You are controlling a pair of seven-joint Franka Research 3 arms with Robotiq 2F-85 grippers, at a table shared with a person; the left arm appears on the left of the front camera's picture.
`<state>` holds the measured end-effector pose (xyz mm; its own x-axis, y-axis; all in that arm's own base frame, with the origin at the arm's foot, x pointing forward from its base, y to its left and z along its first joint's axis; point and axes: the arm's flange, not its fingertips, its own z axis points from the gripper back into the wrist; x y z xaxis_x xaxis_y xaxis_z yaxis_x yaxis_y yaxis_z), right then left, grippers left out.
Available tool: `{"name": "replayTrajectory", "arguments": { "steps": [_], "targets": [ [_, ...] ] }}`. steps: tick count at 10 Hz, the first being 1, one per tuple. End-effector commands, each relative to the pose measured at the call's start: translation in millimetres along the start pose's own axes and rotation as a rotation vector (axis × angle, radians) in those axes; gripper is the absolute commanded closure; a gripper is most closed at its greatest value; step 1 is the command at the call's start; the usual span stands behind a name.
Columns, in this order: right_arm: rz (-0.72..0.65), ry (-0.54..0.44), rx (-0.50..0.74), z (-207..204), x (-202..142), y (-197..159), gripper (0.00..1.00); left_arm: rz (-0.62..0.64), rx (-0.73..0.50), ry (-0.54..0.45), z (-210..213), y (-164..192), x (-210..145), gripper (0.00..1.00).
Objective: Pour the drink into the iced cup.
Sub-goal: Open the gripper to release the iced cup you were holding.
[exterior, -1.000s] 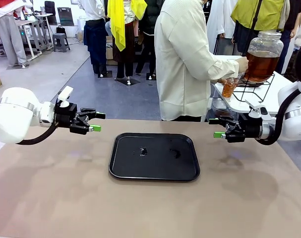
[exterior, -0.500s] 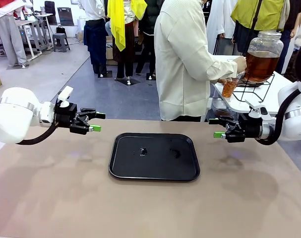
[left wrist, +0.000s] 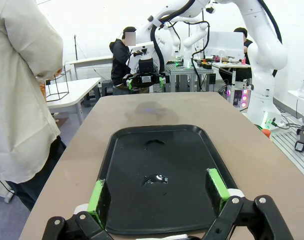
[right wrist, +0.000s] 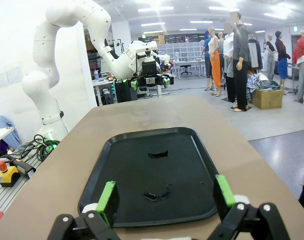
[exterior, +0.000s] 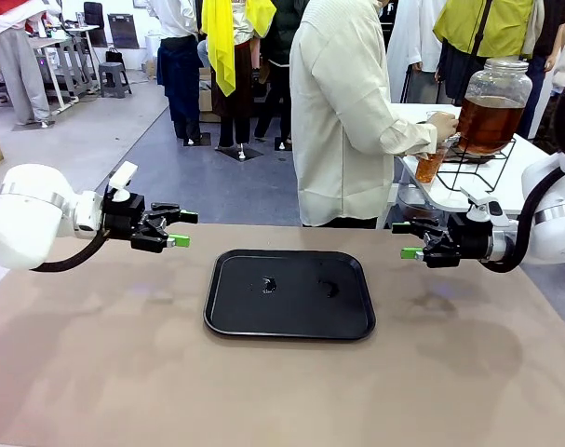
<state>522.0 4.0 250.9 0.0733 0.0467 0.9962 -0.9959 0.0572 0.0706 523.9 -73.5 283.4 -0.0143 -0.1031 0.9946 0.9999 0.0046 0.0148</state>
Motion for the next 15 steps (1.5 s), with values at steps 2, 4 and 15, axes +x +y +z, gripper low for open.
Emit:
{"name": "replayTrajectory", "arguments": {
  "steps": [2, 4, 15],
  "targets": [
    [0.006, 0.0, 0.001, -0.4, 3.3, -0.3, 0.0, -0.001, 0.01, 0.001, -1.0, 0.1, 4.5, 0.0],
    [0.006, 0.0, 0.001, -0.4, 3.3, -0.3, 0.0, -0.001, 0.01, 0.001, -1.0, 0.1, 4.5, 0.0],
    [0.006, 0.0, 0.001, -0.4, 3.3, -0.3, 0.0, -0.001, 0.01, 0.001, -1.0, 0.1, 4.5, 0.0]
  ]
}}
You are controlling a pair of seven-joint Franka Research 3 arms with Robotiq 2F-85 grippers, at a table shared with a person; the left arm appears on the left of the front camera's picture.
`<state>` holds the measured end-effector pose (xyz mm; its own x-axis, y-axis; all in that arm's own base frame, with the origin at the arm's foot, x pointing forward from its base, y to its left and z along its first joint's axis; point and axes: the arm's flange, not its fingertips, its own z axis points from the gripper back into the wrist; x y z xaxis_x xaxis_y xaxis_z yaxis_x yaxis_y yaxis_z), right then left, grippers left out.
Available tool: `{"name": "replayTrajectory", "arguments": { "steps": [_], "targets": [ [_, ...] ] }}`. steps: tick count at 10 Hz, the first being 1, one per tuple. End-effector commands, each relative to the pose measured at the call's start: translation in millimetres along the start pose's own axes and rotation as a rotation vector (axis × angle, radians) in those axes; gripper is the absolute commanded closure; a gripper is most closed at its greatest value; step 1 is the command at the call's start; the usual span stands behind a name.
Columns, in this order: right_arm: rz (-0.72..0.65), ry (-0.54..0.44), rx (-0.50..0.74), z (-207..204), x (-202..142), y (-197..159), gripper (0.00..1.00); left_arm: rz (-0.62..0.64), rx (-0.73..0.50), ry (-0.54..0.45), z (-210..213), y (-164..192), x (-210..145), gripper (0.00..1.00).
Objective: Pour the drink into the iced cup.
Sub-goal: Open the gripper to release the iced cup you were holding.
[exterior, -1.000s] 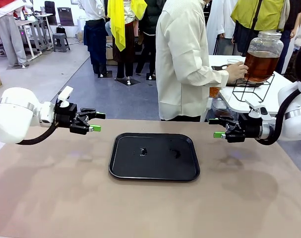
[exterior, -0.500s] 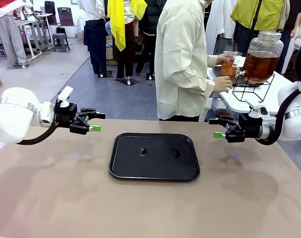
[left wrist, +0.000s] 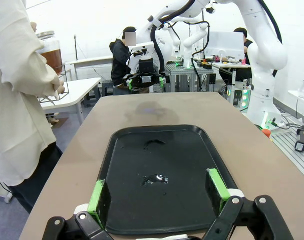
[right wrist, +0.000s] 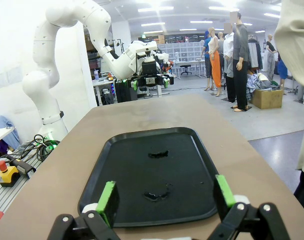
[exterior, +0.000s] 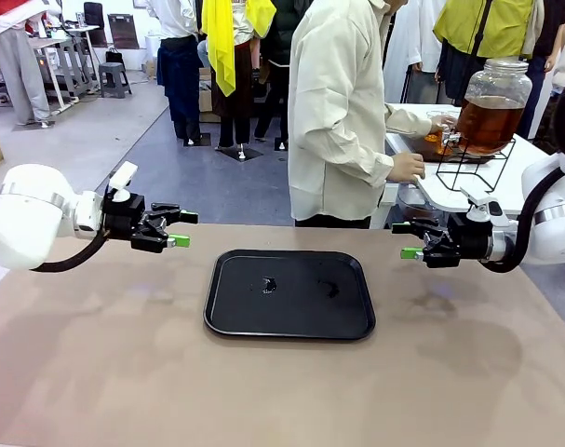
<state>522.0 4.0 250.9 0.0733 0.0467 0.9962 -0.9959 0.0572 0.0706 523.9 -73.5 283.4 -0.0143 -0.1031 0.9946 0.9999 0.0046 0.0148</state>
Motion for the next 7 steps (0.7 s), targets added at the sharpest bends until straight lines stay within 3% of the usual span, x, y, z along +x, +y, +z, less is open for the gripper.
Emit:
{"name": "replayTrajectory", "arguments": {
  "steps": [1, 7],
  "targets": [
    [0.006, 0.0, 0.001, -0.4, 3.3, -0.3, 0.0, -0.001, 0.01, 0.001, -1.0, 0.1, 4.5, 0.0],
    [0.006, 0.0, 0.001, -0.4, 3.3, -0.3, 0.0, -0.001, 0.01, 0.001, -1.0, 0.1, 4.5, 0.0]
  ]
}}
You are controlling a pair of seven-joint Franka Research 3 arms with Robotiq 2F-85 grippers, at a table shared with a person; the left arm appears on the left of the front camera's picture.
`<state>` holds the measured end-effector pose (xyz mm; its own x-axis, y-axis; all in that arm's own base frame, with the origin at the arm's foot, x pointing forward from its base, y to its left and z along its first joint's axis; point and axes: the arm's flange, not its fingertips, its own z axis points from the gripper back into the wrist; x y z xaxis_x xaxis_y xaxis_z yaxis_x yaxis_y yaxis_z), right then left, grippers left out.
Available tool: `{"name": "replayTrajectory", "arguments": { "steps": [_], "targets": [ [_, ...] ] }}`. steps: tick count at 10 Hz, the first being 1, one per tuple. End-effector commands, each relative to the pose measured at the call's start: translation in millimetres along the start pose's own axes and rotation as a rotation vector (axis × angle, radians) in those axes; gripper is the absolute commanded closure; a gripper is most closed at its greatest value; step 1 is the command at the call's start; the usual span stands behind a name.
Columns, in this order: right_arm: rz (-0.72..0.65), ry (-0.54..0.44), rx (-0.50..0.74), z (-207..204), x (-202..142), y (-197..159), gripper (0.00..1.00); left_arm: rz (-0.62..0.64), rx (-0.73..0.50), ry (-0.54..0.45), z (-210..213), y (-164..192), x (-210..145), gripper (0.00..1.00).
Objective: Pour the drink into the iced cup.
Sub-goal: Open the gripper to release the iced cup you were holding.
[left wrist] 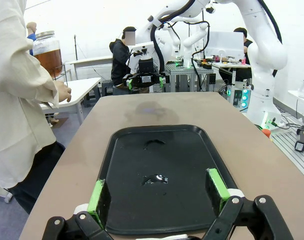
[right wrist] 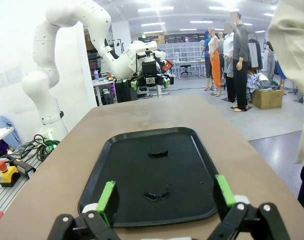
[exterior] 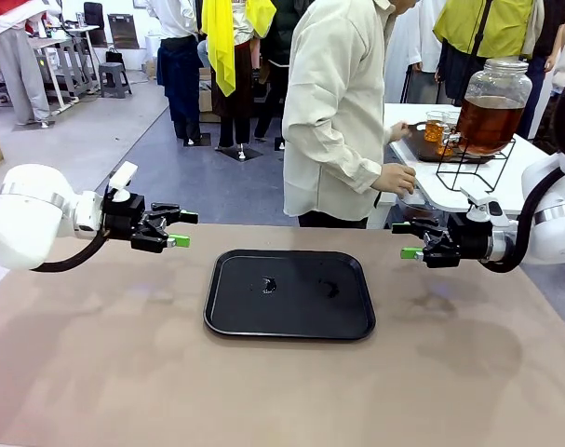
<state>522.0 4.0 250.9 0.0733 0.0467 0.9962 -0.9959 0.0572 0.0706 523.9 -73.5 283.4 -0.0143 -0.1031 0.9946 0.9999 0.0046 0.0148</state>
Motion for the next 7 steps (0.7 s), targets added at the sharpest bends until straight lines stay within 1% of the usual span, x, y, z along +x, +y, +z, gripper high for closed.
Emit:
{"name": "replayTrajectory", "arguments": {
  "steps": [1, 7],
  "targets": [
    [0.006, 0.0, 0.001, -0.4, 3.3, -0.3, 0.0, -0.001, 0.01, 0.001, -1.0, 0.1, 4.5, 0.0],
    [0.006, 0.0, 0.001, -0.4, 3.3, -0.3, 0.0, -0.001, 0.01, 0.001, -1.0, 0.1, 4.5, 0.0]
  ]
}}
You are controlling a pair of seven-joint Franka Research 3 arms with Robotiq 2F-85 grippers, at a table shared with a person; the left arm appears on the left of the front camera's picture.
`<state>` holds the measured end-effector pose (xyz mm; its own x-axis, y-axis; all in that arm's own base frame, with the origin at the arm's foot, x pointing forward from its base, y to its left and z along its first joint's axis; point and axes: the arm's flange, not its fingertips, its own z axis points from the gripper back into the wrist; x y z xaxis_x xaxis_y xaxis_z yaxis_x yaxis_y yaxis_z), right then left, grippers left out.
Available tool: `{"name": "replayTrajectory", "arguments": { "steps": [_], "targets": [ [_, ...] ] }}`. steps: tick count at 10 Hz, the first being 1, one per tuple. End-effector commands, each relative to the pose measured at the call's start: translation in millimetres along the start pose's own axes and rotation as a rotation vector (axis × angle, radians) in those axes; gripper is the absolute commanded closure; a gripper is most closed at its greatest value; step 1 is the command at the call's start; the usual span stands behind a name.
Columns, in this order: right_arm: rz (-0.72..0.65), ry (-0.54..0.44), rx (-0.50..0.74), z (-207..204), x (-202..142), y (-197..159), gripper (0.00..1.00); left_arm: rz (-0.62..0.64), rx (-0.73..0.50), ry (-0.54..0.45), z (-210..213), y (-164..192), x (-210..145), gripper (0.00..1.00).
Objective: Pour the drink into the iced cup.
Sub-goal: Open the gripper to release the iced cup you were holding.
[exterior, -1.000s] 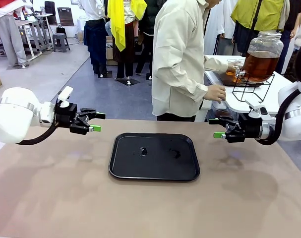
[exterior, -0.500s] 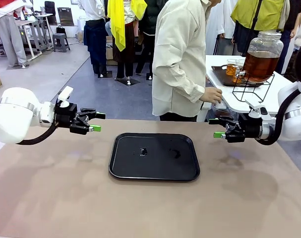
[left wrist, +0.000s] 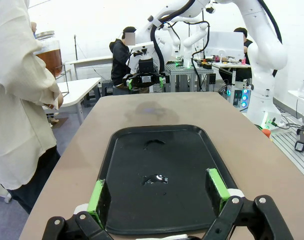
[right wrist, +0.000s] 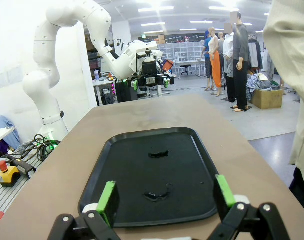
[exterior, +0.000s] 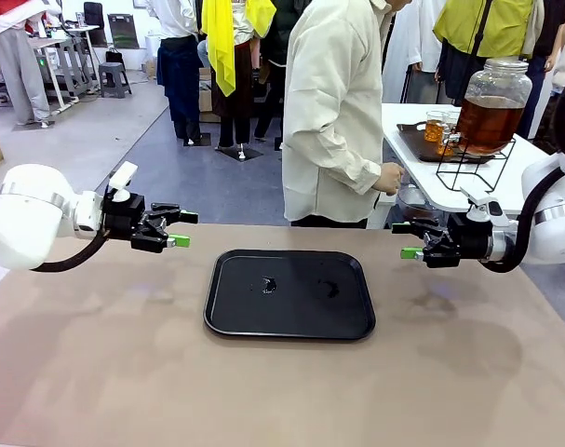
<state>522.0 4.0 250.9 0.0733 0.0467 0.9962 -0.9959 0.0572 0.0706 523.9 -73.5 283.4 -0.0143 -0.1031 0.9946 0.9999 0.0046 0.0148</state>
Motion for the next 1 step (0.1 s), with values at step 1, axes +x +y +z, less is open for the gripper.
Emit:
{"name": "replayTrajectory", "arguments": {
  "steps": [1],
  "targets": [
    [0.006, 0.0, 0.001, -0.4, 3.3, -0.3, 0.0, -0.001, 0.01, 0.001, -1.0, 0.1, 4.5, 0.0]
  ]
}}
